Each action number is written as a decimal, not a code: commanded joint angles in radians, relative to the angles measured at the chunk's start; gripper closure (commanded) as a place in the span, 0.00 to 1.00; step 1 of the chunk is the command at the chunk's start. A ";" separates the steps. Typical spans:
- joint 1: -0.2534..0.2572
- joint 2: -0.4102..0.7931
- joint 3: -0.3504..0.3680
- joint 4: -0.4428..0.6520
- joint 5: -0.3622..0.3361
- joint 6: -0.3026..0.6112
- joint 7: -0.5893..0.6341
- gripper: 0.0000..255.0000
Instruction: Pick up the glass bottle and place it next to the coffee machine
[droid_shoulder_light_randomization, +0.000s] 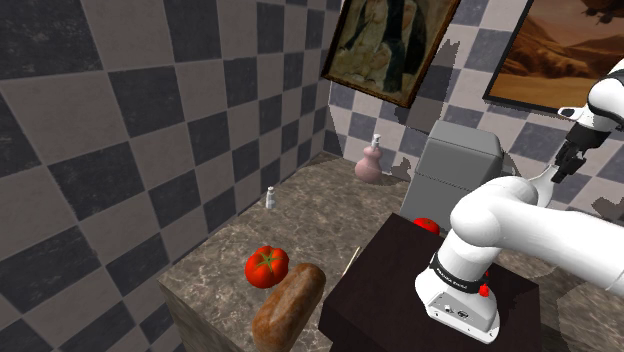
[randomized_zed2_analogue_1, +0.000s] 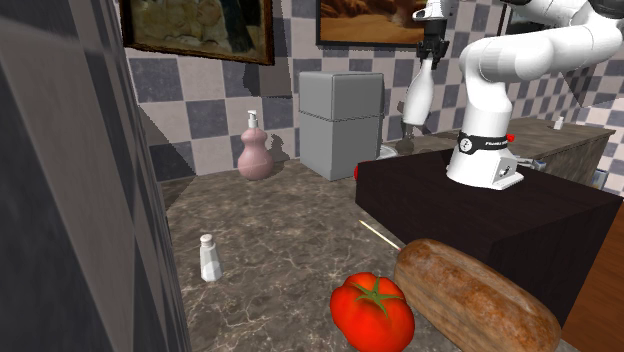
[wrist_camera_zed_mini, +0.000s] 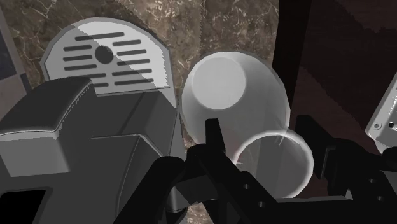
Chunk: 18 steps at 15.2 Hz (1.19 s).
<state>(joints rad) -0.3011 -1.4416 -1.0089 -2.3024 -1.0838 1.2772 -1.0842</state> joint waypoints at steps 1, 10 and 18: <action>-0.005 -0.011 -0.019 -0.019 -0.017 0.014 0.003 1.00; -0.039 -0.060 -0.111 -0.098 -0.102 0.068 0.007 1.00; -0.068 -0.094 -0.203 -0.155 -0.187 0.117 0.008 1.00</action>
<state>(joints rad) -0.3666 -1.5324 -1.1993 -2.4521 -1.2590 1.3871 -1.0762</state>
